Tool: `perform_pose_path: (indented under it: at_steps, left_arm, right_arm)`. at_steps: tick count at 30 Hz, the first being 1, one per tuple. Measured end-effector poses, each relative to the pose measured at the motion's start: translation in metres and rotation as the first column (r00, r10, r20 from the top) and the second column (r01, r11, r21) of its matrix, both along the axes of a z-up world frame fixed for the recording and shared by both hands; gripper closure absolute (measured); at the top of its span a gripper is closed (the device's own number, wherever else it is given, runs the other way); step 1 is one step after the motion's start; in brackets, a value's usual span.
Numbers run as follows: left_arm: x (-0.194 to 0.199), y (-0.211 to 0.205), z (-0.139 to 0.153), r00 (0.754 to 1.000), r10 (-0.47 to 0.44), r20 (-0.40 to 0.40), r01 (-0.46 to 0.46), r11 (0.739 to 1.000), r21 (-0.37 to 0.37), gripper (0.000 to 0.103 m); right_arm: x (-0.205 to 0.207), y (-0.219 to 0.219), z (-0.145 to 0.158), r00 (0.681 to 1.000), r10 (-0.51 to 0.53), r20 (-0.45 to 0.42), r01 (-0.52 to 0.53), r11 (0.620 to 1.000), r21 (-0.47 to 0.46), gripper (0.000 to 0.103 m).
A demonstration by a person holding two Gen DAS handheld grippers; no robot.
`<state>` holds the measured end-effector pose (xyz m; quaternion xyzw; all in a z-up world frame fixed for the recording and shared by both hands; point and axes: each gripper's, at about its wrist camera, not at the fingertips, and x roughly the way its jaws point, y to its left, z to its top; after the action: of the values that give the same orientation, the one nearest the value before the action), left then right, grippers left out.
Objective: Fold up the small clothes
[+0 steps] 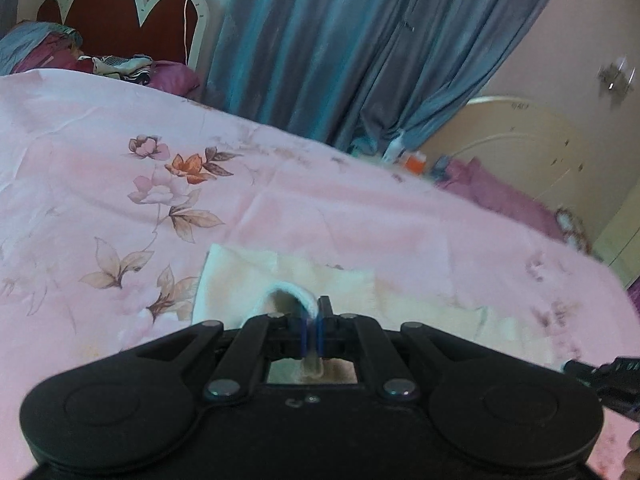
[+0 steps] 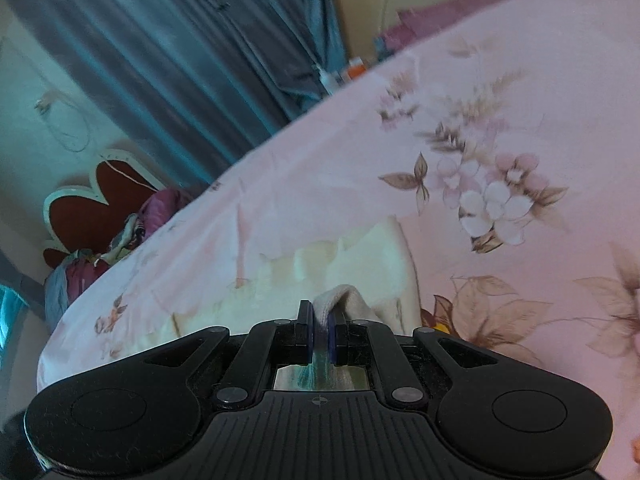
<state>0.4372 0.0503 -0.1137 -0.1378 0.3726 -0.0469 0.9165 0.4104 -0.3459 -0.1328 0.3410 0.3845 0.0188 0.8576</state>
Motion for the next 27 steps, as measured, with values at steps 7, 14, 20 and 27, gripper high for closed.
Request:
perform_pose_path:
  at_steps: [7, 14, 20, 27]
  left_arm:
    - [0.027, -0.004, -0.009, 0.998, 0.058, -0.039, -0.057, 0.998, 0.036, 0.081]
    - [0.028, 0.012, -0.001, 0.995, 0.098, -0.015, -0.098, 0.995, 0.012, 0.05]
    - [0.027, 0.027, 0.006, 0.993, 0.114, 0.013, -0.114, 0.993, 0.017, 0.047]
    - [0.032, 0.008, -0.023, 0.997, 0.001, -0.077, 0.008, 0.994, 0.112, 0.058]
  right_arm:
    - [0.022, -0.002, -0.01, 1.0, -0.005, -0.028, 0.004, 1.0, -0.026, 0.096]
    - [0.024, -0.012, 0.003, 0.996, -0.062, 0.057, 0.067, 0.993, -0.094, 0.012]
    - [0.022, -0.012, 0.009, 0.995, 0.017, 0.102, 0.002, 0.985, -0.175, 0.012]
    - [0.028, 0.008, -0.014, 0.992, 0.118, 0.043, -0.101, 0.954, -0.281, 0.033]
